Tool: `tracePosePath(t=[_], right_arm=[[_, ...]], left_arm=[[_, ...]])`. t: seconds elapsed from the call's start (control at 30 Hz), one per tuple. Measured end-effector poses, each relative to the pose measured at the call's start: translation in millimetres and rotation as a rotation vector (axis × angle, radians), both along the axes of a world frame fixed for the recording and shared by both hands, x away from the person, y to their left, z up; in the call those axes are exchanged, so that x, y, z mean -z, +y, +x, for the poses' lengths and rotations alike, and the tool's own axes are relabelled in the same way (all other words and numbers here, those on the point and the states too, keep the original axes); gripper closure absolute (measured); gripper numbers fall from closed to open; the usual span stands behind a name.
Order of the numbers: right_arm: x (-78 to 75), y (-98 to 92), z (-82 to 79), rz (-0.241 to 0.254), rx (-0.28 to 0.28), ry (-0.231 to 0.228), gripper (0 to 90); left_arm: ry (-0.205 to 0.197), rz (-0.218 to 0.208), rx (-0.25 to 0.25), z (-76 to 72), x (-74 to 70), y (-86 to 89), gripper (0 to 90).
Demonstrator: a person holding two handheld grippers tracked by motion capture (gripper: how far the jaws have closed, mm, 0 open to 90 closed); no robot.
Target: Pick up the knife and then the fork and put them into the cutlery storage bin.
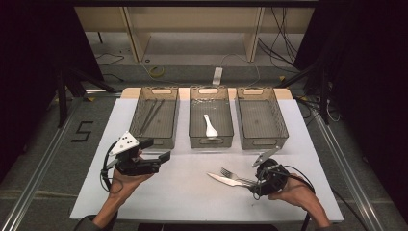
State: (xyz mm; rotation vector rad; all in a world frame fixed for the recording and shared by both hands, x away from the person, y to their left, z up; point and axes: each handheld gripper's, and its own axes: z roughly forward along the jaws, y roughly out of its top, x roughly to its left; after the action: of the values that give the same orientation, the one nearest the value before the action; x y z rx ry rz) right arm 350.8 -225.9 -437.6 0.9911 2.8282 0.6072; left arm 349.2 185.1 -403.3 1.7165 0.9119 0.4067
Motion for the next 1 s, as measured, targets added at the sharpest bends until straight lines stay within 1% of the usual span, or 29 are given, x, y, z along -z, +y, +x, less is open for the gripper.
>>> tracePosePath(t=[0.1,0.23,0.4,0.7,0.77,1.0], right_arm=[[1.4,3.7,1.4,-0.015,-0.013,0.007,43.3],[4.4,6.3,3.5,-0.038,-0.023,0.021,39.5],[7.9,10.1,4.7,-0.053,-0.038,0.035,40.1],[13.1,14.2,6.7,-0.076,-0.056,0.059,49.2],[14.0,14.6,7.0,-0.079,-0.046,0.064,50.7],[16.1,13.3,8.7,-0.087,-0.055,0.076,56.1]], left_arm=[[-0.001,-0.006,0.001,0.0,-0.1,0.0,16.2],[-0.006,-0.003,0.004,-0.5,-0.4,0.2,16.1],[-0.007,-0.005,0.005,-0.5,-0.5,0.2,16.0],[-0.008,-0.005,0.006,-0.8,-0.4,-0.1,16.0],[-0.008,-0.005,0.007,-0.8,-0.4,-0.2,16.0],[-0.009,-0.005,0.01,-1.0,-0.4,-0.6,16.1]])
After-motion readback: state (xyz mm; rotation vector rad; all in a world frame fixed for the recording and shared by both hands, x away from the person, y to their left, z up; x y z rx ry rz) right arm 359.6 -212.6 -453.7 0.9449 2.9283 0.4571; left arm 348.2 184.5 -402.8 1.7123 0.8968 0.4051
